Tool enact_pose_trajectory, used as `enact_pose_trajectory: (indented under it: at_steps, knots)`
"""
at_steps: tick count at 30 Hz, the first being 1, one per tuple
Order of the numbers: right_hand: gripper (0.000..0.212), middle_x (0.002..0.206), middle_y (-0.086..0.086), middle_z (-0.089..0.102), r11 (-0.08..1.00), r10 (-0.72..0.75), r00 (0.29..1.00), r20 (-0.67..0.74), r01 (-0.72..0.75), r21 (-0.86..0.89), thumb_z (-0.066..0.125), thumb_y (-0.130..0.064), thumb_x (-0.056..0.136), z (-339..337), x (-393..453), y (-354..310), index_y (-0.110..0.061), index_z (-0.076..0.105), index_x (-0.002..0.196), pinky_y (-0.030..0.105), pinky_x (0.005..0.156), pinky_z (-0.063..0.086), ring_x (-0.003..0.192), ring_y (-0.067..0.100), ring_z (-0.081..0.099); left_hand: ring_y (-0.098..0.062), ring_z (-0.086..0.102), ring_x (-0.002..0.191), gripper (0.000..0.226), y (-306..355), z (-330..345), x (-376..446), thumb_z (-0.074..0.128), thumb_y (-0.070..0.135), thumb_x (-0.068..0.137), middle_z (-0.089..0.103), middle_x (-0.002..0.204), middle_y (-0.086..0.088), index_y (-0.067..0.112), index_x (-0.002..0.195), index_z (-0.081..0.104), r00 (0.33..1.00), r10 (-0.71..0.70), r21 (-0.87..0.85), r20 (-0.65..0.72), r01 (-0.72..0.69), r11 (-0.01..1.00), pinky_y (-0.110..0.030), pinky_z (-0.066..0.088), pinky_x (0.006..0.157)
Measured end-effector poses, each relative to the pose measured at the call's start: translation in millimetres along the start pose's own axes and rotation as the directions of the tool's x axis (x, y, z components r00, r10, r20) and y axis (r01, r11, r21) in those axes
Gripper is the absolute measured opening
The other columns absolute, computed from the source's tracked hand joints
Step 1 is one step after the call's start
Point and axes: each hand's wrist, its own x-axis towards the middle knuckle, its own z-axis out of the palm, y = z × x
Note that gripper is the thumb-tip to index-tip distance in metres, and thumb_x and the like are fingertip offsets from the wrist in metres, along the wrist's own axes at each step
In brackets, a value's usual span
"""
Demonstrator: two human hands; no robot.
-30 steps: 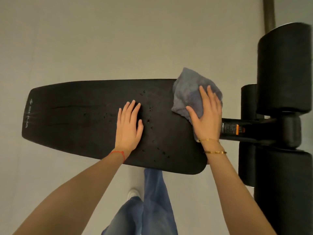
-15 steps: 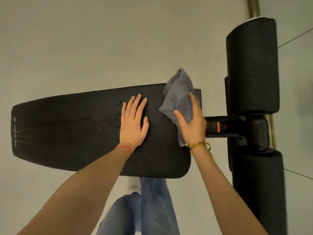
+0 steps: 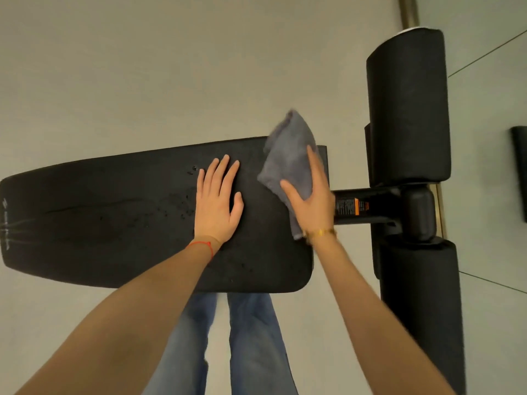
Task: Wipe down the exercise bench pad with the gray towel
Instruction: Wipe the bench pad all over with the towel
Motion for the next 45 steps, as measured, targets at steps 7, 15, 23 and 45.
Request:
enact_pose_trajectory:
  at_steps: [7, 15, 23, 45]
  knots:
    - [0.082, 0.157, -0.009, 0.021, 0.979, 0.101, 0.992, -0.073, -0.112, -0.167, 0.058, -0.059, 0.083, 3, -99, 14, -0.041, 0.013, 0.149, 0.044, 0.104, 0.046, 0.139, 0.019, 0.035, -0.017, 0.012, 0.150, 0.055, -8, -11, -1, 0.042, 0.025, 0.098, 0.022, 0.160, -0.003, 0.016, 0.151, 0.028, 1.000, 0.004, -0.084, 0.016, -0.003, 0.996, -0.046, 0.011, 0.122]
    - [0.074, 0.155, 0.006, 0.029, 0.681, -0.290, 0.945, 0.153, 0.316, -0.661, 0.045, -0.068, 0.085, 34, 37, -33, -0.026, 0.035, 0.146, 0.044, 0.120, 0.011, 0.145, 0.031, 0.020, -0.021, 0.012, 0.150, 0.054, -86, -40, -26, 0.039, 0.026, 0.100, 0.022, 0.160, -0.005, 0.014, 0.151, 0.025, 0.978, -0.208, -0.054, -0.012, 0.207, 0.977, -0.046, 0.011, 0.122]
    - [0.066, 0.156, 0.004, 0.029, 0.428, -0.370, 0.780, 0.504, 0.625, -0.653, 0.053, -0.053, 0.090, 107, -41, -32, -0.026, 0.034, 0.147, 0.044, 0.121, 0.010, 0.146, 0.028, 0.018, -0.021, 0.001, 0.151, 0.058, -149, -47, -49, 0.035, 0.032, 0.101, 0.007, 0.163, 0.000, 0.023, 0.154, 0.013, 0.959, -0.261, 0.007, 0.114, 0.262, 0.965, -0.049, 0.008, 0.122]
    - [0.062, 0.158, 0.002, 0.025, 0.476, -0.303, 0.879, 0.368, 0.474, -0.740, 0.043, -0.054, 0.093, 139, 9, -61, -0.029, 0.029, 0.149, 0.042, 0.121, 0.004, 0.147, 0.026, 0.016, -0.018, -0.009, 0.150, 0.059, -171, -51, -55, 0.031, 0.035, 0.103, -0.003, 0.164, 0.002, 0.025, 0.155, 0.005, 0.973, -0.123, -0.017, 0.198, 0.128, 0.992, -0.044, 0.002, 0.123]
